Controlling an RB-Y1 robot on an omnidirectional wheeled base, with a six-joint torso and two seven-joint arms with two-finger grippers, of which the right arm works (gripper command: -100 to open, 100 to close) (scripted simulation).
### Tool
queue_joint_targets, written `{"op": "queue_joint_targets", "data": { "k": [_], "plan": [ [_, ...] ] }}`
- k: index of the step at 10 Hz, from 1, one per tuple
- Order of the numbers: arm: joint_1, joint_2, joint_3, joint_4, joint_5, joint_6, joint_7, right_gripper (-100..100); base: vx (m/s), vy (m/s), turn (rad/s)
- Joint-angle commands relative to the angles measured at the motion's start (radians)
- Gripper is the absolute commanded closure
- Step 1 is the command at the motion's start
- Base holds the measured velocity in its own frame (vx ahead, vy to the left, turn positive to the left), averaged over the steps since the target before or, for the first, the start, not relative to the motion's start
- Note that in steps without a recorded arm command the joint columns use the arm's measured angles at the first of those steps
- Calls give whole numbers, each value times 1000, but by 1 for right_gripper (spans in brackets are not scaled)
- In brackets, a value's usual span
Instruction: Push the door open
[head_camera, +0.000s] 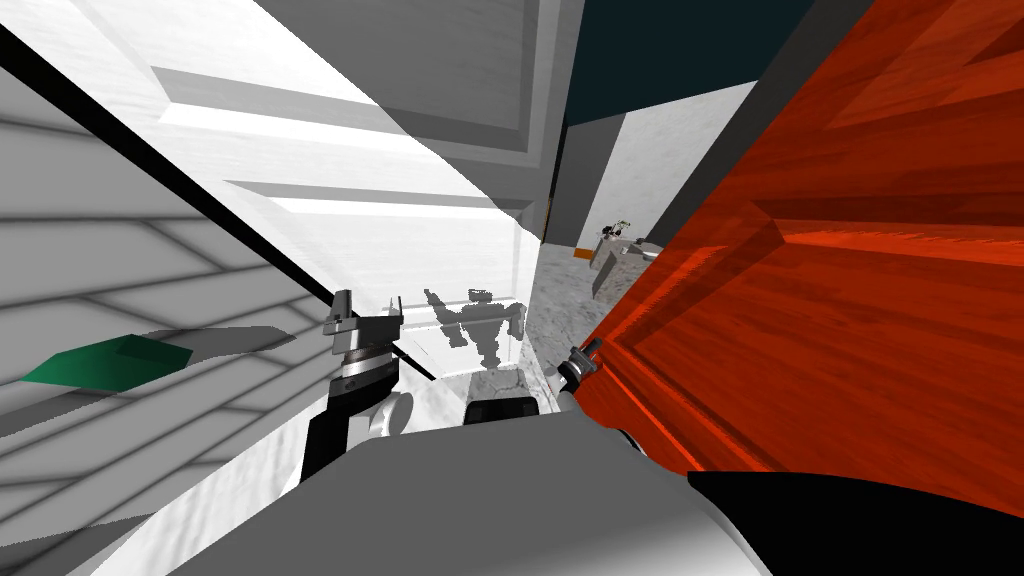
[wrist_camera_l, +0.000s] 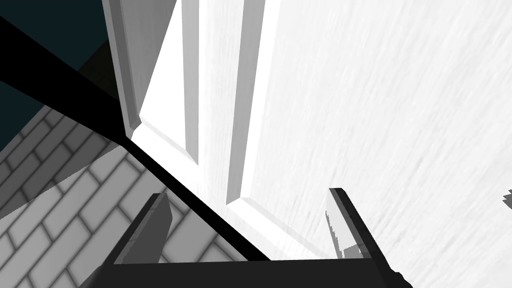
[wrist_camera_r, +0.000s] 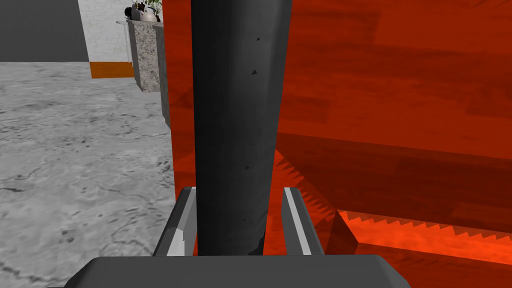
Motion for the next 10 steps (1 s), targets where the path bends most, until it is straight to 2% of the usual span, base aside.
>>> {"op": "queue_joint_targets", "data": {
  "k": [1,2,8,9,10],
  "plan": [
    [31,-13,-19,-15,-8,-15,14,100,-11,9,0],
    [29,-17,-21,-12,-14,-22,15,100,0,-27,21],
    [29,-17,-21,-12,-14,-22,15,100,0,-10,3],
    [24,-24,-26,-5,-25,-35,15,100,-1,-69,43],
    [24,-24,-26,-5,-25,-35,15,100,-11,-69,55]
  ]
}}
